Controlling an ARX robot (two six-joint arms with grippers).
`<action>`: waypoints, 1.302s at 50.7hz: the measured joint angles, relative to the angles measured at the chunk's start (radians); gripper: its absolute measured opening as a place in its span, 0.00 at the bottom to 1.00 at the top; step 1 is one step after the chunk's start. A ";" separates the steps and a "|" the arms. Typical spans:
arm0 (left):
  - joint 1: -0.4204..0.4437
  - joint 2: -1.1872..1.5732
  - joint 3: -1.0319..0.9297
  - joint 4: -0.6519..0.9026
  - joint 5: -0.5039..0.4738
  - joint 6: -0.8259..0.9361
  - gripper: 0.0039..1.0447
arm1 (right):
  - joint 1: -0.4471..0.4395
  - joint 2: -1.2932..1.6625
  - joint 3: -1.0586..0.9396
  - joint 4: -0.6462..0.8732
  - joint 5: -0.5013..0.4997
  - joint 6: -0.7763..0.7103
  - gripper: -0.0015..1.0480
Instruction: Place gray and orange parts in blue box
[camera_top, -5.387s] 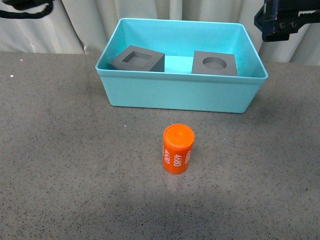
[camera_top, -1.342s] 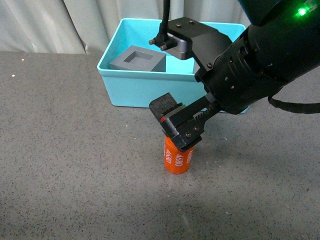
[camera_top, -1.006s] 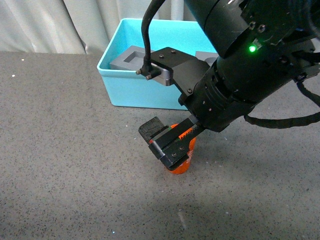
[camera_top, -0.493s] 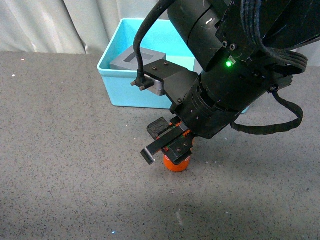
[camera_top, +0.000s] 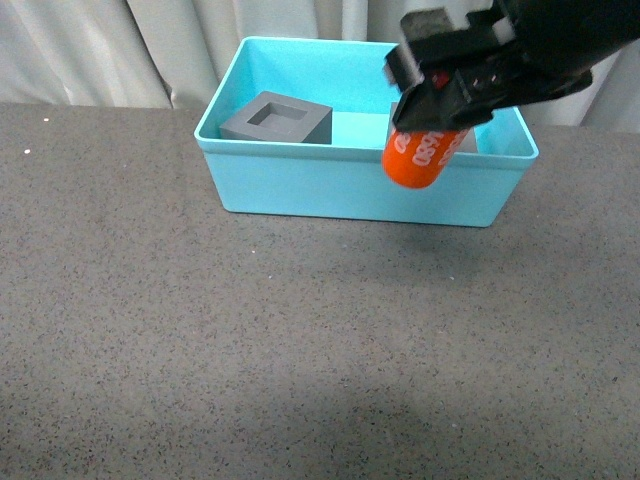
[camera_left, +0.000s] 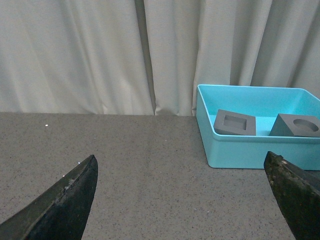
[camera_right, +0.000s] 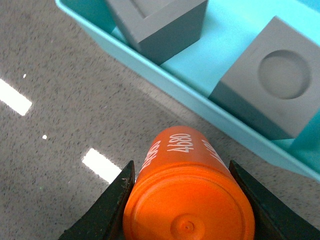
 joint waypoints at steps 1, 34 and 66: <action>0.000 0.000 0.000 0.000 0.000 0.000 0.94 | -0.007 0.000 0.011 0.001 0.000 0.002 0.43; 0.000 0.000 0.000 0.000 0.000 0.000 0.94 | -0.034 0.394 0.496 -0.088 0.014 -0.002 0.43; 0.000 0.000 0.000 0.000 0.000 0.000 0.94 | -0.004 0.661 0.769 -0.264 0.037 0.031 0.43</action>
